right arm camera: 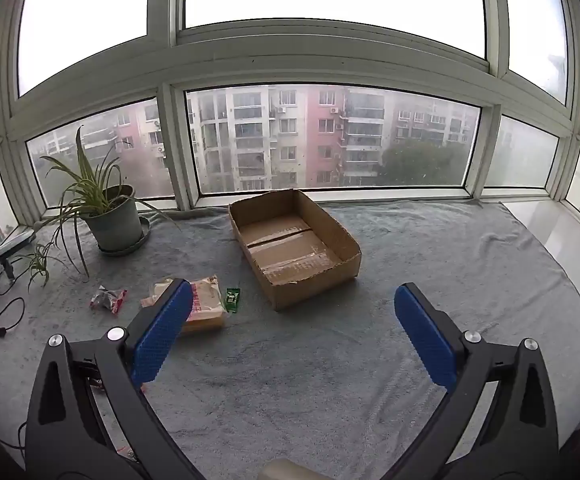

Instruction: Organize snacks

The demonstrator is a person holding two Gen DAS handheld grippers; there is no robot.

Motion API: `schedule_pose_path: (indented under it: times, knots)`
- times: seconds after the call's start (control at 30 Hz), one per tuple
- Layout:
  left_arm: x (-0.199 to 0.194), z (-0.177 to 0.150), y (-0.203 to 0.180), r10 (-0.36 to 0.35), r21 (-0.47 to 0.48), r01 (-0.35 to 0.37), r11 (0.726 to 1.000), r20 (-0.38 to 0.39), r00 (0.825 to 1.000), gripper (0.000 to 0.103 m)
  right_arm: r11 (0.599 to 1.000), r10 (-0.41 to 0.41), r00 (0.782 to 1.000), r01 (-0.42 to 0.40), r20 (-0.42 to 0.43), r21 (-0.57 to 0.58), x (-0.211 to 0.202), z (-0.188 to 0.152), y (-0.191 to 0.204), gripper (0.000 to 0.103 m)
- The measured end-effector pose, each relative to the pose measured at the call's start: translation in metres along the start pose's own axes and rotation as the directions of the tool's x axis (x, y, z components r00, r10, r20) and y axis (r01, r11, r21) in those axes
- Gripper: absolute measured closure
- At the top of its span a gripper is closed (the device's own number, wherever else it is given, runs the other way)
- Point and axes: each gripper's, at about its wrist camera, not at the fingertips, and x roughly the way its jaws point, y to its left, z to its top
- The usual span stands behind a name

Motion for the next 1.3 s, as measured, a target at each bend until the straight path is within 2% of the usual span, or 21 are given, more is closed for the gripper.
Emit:
schedule_pose_path:
  times: [0.03, 0.4, 1.3]
  knots:
    - [0.001, 0.0, 0.003, -0.04, -0.079, 0.039, 0.996, -0.017, 0.999, 0.001, 1.0, 0.004, 1.0, -0.004, -0.003, 0.004, 0.0, 0.0, 0.0, 0.0]
    - [0.001, 0.001, 0.0, -0.019, -0.033, 0.019, 0.999, 0.007, 1.0, 0.001, 1.0, -0.003, 1.0, 0.003, 0.005, -0.01, -0.006, 0.0, -0.003, 0.0]
    - [-0.005, -0.002, -0.003, -0.029, -0.018, 0.029, 0.999, 0.025, 0.999, 0.001, 1.0, -0.009, 1.0, 0.009, -0.007, -0.005, -0.002, -0.002, -0.002, 0.0]
